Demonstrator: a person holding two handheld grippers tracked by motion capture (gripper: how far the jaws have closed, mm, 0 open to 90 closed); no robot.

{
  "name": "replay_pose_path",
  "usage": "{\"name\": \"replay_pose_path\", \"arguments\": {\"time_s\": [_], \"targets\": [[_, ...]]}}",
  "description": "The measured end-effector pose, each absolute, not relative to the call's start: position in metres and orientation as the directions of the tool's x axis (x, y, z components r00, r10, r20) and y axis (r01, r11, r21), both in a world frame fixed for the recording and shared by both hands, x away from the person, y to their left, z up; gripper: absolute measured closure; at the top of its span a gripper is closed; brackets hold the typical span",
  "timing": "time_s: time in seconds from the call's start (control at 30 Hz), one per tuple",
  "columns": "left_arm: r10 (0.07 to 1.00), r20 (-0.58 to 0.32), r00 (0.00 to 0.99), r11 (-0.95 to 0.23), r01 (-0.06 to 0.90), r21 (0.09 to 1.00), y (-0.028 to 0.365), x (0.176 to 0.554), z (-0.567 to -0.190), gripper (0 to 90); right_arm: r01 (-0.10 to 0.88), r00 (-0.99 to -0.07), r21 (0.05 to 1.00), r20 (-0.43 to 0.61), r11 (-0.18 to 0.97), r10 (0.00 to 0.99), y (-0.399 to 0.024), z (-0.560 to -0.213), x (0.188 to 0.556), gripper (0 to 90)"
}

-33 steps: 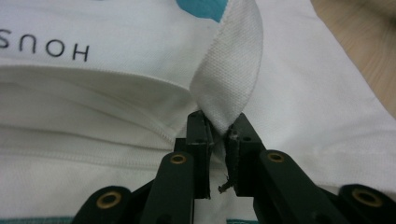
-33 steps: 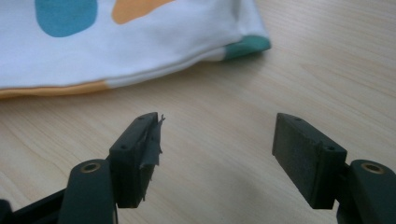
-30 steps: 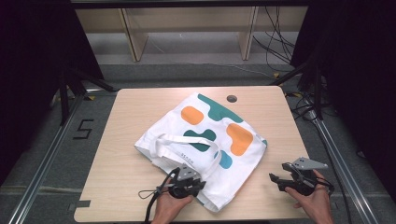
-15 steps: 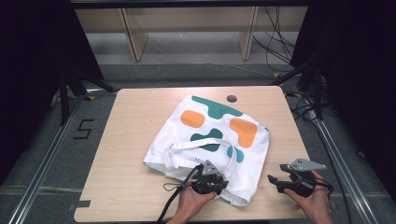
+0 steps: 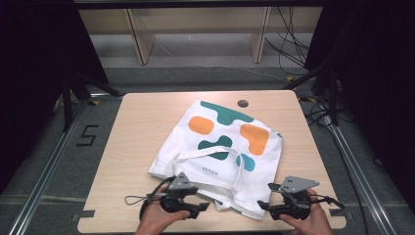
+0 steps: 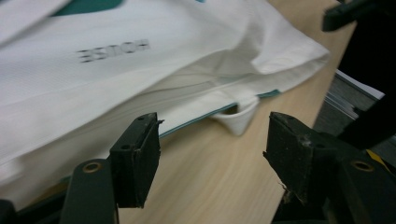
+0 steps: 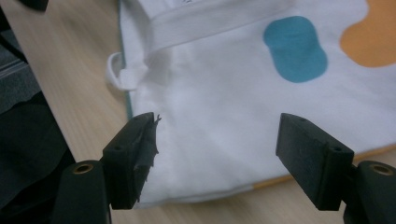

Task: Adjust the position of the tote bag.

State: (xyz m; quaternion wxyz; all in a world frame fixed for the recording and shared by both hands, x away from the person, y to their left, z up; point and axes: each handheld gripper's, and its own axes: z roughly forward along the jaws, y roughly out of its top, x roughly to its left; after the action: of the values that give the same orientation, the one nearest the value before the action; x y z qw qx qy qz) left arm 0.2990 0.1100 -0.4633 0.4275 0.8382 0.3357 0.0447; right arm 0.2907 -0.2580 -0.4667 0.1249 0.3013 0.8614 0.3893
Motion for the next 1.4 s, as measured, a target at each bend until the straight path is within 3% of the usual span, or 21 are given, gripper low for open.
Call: {"name": "replay_pose_path", "arguments": {"time_s": [0.2,0.33,0.53,0.6,0.7,0.83,0.93,1.4], "targets": [[0.718,-0.16,0.677,-0.358,0.557,0.749,0.156,0.305,-0.468,31.9,0.404,-0.822,0.731,0.026,0.55,0.569,-0.232,-0.47,0.284,26.4],[0.783,-0.103,0.613,-0.356,0.578,0.735,0.186,0.313,-0.472,30.3,0.391,-0.835,0.686,-0.016,0.614,0.549,-0.215,-0.482,0.285,30.9],[0.824,-0.075,0.561,-0.335,0.59,0.735,0.197,0.318,-0.474,29.5,0.394,-0.834,0.652,-0.044,0.648,0.55,-0.211,-0.489,0.286,33.9],[0.832,-0.043,0.553,-0.354,0.588,0.727,0.2,0.32,-0.475,27.4,0.351,-0.844,0.624,-0.113,0.698,0.525,-0.209,-0.493,0.288,39.2],[0.842,-0.044,0.537,-0.351,0.609,0.712,0.203,0.322,-0.477,25.4,0.359,-0.847,0.605,-0.109,0.711,0.52,-0.21,-0.493,0.287,46.6],[0.856,0.005,0.518,-0.373,0.61,0.699,0.204,0.325,-0.481,24.8,0.331,-0.859,0.621,-0.113,0.711,0.499,-0.213,-0.491,0.283,75.3],[0.857,0.029,0.515,-0.39,0.61,0.69,0.204,0.327,-0.484,24.9,0.346,-0.844,0.63,-0.115,0.696,0.524,-0.22,-0.487,0.281,86.3],[0.849,0.088,0.521,-0.431,0.588,0.684,0.183,0.342,-0.503,24.0,0.367,-0.811,0.646,-0.131,0.67,0.57,-0.259,-0.475,0.285,88.2]]}}
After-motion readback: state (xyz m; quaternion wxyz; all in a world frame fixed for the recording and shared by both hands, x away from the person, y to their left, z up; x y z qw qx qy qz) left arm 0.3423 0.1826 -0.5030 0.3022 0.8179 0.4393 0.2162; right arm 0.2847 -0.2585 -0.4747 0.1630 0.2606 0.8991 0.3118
